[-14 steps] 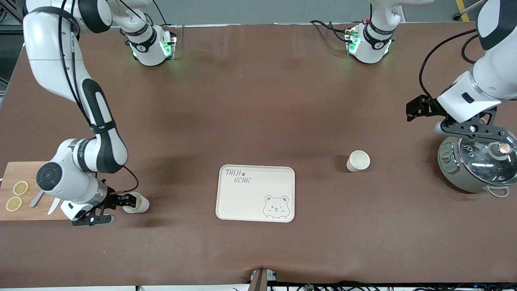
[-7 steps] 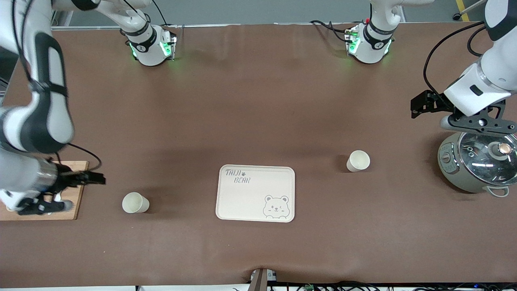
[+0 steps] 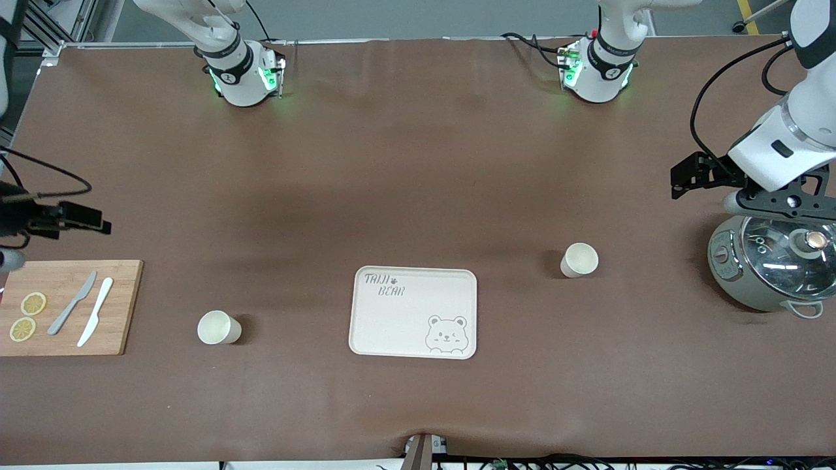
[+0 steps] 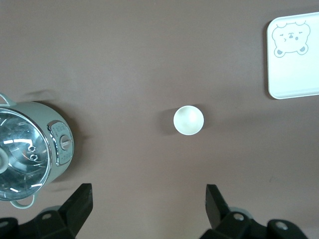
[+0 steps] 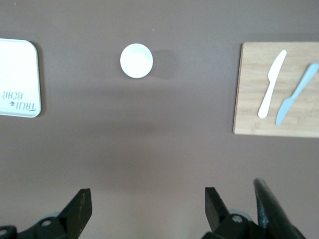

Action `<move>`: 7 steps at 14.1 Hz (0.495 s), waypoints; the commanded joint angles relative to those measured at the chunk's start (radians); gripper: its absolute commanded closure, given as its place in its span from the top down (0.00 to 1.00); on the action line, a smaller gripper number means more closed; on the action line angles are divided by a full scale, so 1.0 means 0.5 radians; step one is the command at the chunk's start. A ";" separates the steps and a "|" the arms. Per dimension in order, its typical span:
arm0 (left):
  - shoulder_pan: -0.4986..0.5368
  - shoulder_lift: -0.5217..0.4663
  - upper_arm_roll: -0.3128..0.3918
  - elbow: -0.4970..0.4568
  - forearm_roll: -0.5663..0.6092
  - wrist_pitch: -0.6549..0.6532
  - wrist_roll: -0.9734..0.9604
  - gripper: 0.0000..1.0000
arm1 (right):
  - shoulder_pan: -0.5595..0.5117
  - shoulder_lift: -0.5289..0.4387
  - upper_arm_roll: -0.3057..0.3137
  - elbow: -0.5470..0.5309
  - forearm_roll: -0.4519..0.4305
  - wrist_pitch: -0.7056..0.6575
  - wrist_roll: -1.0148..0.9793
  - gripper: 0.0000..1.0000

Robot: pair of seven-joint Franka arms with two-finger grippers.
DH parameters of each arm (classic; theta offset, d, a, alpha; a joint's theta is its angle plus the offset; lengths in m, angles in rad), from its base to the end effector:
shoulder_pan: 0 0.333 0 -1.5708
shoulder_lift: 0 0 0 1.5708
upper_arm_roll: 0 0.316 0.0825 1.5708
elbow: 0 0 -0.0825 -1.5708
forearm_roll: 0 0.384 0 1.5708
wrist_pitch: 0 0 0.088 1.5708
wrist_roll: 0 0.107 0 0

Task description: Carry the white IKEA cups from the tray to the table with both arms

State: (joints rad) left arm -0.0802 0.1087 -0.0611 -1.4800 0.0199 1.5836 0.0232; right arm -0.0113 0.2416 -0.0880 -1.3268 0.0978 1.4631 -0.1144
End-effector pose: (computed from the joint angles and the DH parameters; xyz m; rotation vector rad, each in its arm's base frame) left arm 0.5838 -0.0789 0.6065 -3.1175 0.2569 0.0064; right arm 0.6143 -0.0429 0.5887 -3.0507 -0.0335 0.1462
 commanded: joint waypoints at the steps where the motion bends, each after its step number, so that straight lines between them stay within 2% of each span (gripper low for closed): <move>1: 0.019 -0.006 0.006 0.009 0.000 0.011 0.043 1.00 | 0.035 -0.421 0.032 -0.395 -0.094 0.031 0.182 1.00; 4: 0.019 -0.009 0.006 0.006 -0.012 0.011 0.040 1.00 | 0.029 -0.639 0.032 -0.583 -0.097 0.031 0.189 1.00; 7: 0.022 -0.009 0.006 0.009 -0.018 0.011 0.043 1.00 | 0.016 -0.634 0.023 -0.500 -0.091 0.019 0.192 1.00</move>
State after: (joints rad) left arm -0.0745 0.1088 -0.0589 -1.4800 0.0199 1.5856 0.0233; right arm -0.0006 -0.0609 -0.0767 -1.5622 0.0606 1.4571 -0.0361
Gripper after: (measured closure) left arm 0.000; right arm 0.000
